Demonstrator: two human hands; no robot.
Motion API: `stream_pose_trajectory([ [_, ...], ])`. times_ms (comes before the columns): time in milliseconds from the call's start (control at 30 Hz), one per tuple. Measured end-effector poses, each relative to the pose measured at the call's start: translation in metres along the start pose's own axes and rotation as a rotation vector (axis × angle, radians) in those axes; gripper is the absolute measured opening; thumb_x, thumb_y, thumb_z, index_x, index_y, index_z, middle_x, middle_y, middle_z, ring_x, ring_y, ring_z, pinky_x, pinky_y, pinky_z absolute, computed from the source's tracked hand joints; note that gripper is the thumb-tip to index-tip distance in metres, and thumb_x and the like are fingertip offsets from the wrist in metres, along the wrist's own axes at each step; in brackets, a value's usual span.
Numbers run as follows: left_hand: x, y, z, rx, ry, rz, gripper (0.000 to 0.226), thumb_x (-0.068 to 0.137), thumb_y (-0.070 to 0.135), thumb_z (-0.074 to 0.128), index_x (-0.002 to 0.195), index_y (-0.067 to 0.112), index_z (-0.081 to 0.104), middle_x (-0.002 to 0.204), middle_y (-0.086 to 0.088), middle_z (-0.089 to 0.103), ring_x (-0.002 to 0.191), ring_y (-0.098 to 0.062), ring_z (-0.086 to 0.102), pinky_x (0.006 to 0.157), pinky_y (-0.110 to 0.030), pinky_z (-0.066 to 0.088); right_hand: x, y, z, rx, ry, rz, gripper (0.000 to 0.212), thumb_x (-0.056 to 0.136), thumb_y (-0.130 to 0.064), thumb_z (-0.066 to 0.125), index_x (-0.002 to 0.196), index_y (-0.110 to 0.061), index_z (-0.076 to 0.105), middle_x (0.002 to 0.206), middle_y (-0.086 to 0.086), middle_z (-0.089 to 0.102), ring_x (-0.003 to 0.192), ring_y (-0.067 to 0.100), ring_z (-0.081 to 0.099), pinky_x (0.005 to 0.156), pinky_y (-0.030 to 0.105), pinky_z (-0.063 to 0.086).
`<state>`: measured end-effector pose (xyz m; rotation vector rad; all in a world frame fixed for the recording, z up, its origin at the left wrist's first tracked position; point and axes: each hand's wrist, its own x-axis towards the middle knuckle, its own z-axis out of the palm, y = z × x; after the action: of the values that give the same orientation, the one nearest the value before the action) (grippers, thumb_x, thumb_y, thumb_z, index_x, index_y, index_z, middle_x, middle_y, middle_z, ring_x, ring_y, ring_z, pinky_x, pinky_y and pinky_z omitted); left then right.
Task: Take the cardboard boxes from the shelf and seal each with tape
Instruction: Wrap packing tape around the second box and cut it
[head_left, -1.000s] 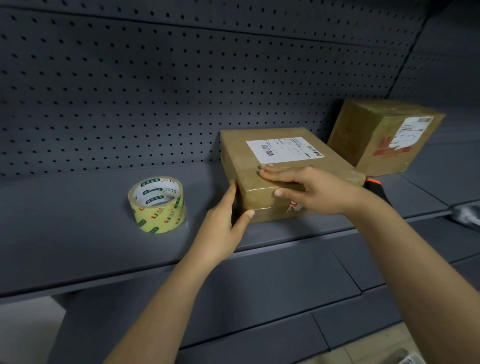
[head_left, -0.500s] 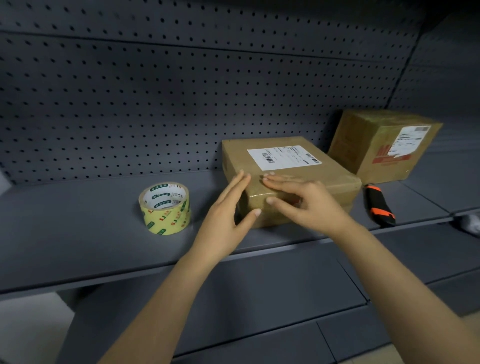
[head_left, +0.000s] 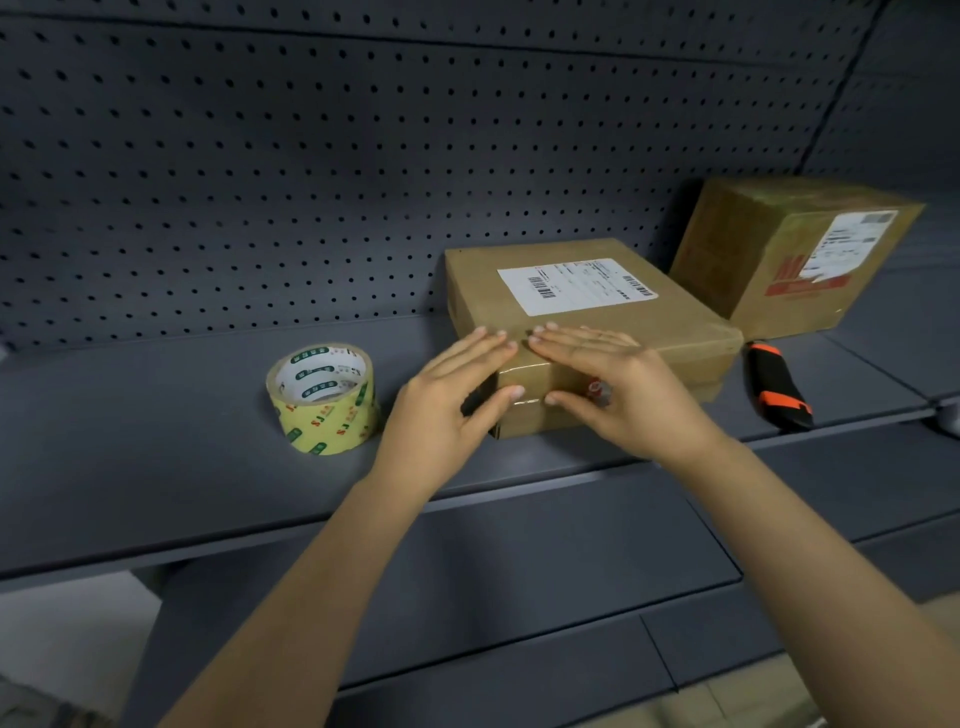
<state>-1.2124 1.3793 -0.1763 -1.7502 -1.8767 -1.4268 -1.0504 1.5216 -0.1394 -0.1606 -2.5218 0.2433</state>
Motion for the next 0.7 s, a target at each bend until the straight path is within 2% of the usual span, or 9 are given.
stream_pose_trajectory([
  [133,-0.003,0.007,0.002,0.017,0.020,-0.017,0.043,0.091,0.030,0.067,0.131,0.014,0.063,0.139,0.003,0.058,0.137,-0.007,0.043,0.113,-0.017,0.032,-0.004,-0.007,0.002,-0.023,0.035,0.034,0.058,0.083,-0.017,0.077,0.137,-0.015,0.056,0.143,-0.002,0.053,0.137,0.008,0.042,0.115,0.032,0.030],
  [233,-0.003,0.011,-0.002,-0.010,-0.034,-0.054,0.057,0.088,0.042,0.066,0.138,0.016,0.056,0.145,0.004,0.052,0.139,-0.007,0.041,0.113,-0.028,0.036,-0.004,-0.014,-0.007,0.078,0.027,0.107,0.057,0.081,-0.025,0.077,0.134,-0.017,0.059,0.141,-0.005,0.055,0.136,0.004,0.043,0.114,0.031,0.032],
  [333,-0.010,0.016,0.000,-0.134,-0.069,-0.243,0.091,0.080,0.057,0.065,0.154,0.019,0.029,0.159,0.003,0.030,0.145,-0.008,0.030,0.116,-0.032,0.035,0.001,-0.022,-0.013,0.060,0.008,0.207,0.057,0.082,-0.042,0.067,0.135,-0.020,0.059,0.142,-0.005,0.054,0.135,0.003,0.042,0.114,0.022,0.027],
  [400,-0.014,0.016,0.006,-0.175,-0.103,-0.366,0.099,0.080,0.055,0.070,0.157,0.018,0.018,0.163,0.001,0.021,0.147,-0.012,0.027,0.117,-0.036,0.033,0.006,-0.025,-0.011,0.028,-0.001,0.234,0.048,0.090,-0.040,0.058,0.133,-0.019,0.060,0.142,-0.003,0.054,0.135,0.004,0.042,0.112,0.018,0.025],
  [467,-0.016,0.014,0.011,-0.174,-0.147,-0.430,0.096,0.083,0.055,0.067,0.157,0.019,0.018,0.159,-0.003,0.032,0.141,-0.018,0.040,0.113,-0.039,0.040,0.012,-0.029,-0.007,0.066,0.055,0.301,0.033,0.098,-0.030,0.055,0.126,-0.018,0.066,0.134,-0.003,0.061,0.128,0.003,0.048,0.104,0.008,0.028],
  [533,-0.018,0.012,0.013,-0.164,-0.164,-0.444,0.092,0.084,0.060,0.061,0.157,0.021,0.020,0.151,-0.003,0.045,0.132,-0.017,0.051,0.106,-0.038,0.046,0.024,-0.034,-0.003,0.105,0.159,0.427,0.020,0.094,-0.027,0.063,0.107,-0.018,0.074,0.113,-0.006,0.072,0.110,0.005,0.060,0.088,-0.001,0.033],
  [600,-0.019,0.012,0.015,-0.154,-0.152,-0.441,0.085,0.089,0.051,0.063,0.156,0.020,0.023,0.146,-0.003,0.052,0.126,-0.017,0.057,0.102,-0.035,0.049,0.039,-0.034,0.002,0.098,0.230,0.529,0.018,0.083,-0.036,0.075,0.084,-0.018,0.074,0.089,-0.010,0.072,0.090,0.007,0.064,0.079,0.012,0.043],
  [667,-0.020,0.013,0.014,-0.180,-0.118,-0.452,0.080,0.090,0.042,0.067,0.155,0.018,0.028,0.140,-0.004,0.058,0.121,-0.018,0.061,0.099,-0.033,0.051,0.053,-0.030,0.007,0.063,0.250,0.598,0.032,0.072,-0.047,0.081,0.068,-0.019,0.067,0.073,-0.012,0.066,0.077,0.008,0.062,0.074,0.027,0.048],
  [700,-0.021,0.015,0.014,-0.202,-0.105,-0.464,0.078,0.090,0.040,0.068,0.154,0.017,0.030,0.137,-0.004,0.060,0.119,-0.018,0.062,0.097,-0.033,0.052,0.058,-0.028,0.008,0.053,0.255,0.624,0.036,0.069,-0.049,0.083,0.064,-0.020,0.063,0.067,-0.014,0.062,0.071,0.008,0.061,0.071,0.030,0.048],
])
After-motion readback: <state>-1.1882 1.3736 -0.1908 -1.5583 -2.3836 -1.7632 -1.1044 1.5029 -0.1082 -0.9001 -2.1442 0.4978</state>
